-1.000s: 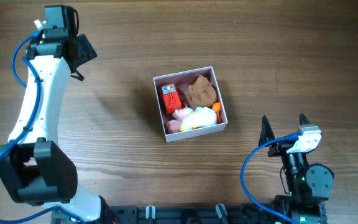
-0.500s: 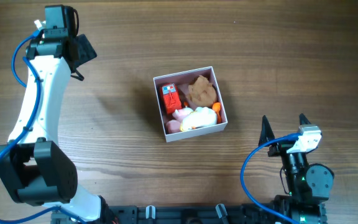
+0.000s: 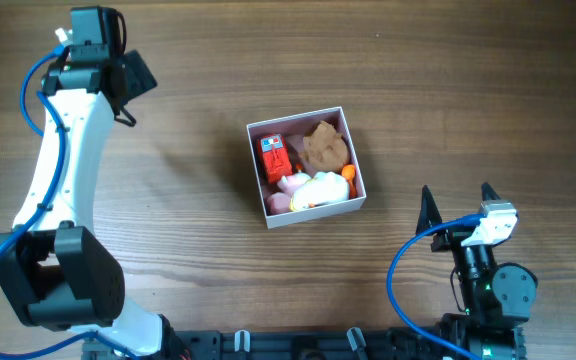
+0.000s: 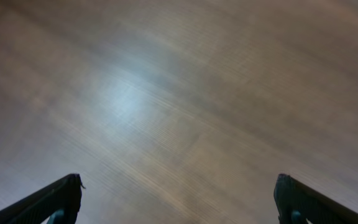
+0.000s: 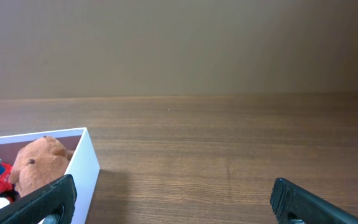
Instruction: Pack container
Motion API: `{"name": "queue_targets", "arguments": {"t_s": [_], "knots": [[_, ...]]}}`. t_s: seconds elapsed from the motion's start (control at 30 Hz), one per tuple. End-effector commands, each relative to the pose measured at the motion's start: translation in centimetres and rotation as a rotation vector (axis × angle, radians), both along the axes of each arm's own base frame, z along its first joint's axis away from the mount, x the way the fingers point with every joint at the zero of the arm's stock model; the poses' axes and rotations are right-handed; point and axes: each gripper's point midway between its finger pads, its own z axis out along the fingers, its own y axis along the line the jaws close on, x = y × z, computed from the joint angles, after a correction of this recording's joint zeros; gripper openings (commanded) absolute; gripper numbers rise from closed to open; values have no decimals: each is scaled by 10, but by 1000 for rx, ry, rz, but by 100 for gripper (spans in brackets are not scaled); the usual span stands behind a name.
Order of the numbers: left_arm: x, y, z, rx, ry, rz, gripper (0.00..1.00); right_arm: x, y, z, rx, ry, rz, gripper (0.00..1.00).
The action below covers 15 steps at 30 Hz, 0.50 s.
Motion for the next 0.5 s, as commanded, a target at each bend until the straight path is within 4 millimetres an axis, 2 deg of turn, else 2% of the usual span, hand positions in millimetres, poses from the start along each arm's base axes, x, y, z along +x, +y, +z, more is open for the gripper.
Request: {"name": "queue_targets", "arguments": {"t_s": [0.0, 0.07, 0.13, 0.2, 0.27, 0.3, 0.33, 0.37, 0.47], "knots": [[8, -13, 22, -25, -88, -45, 100, 0, 4, 0, -9, -8, 22, 100], [7, -31, 69, -21, -221, -85, 100, 0, 4, 0, -9, -8, 22, 100], [-5, -49, 118, -21, -345, -129, 100, 0, 4, 0, -9, -8, 22, 99], [-36, -72, 172, -28, -468, -186, 100, 0, 4, 0, -9, -8, 22, 100], [-84, -83, 214, -36, -551, -228, 100, 0, 4, 0, -9, -8, 22, 100], [-101, -82, 223, -39, -568, -232, 100, 0, 4, 0, -9, -8, 22, 99], [-129, -78, 237, -40, -598, -231, 100, 0, 4, 0, -9, -8, 22, 100], [-142, -76, 245, -40, -620, -230, 100, 0, 4, 0, -9, -8, 22, 100], [-199, -64, 266, -38, -698, -216, 100, 0, 4, 0, -9, -8, 22, 99]]}}
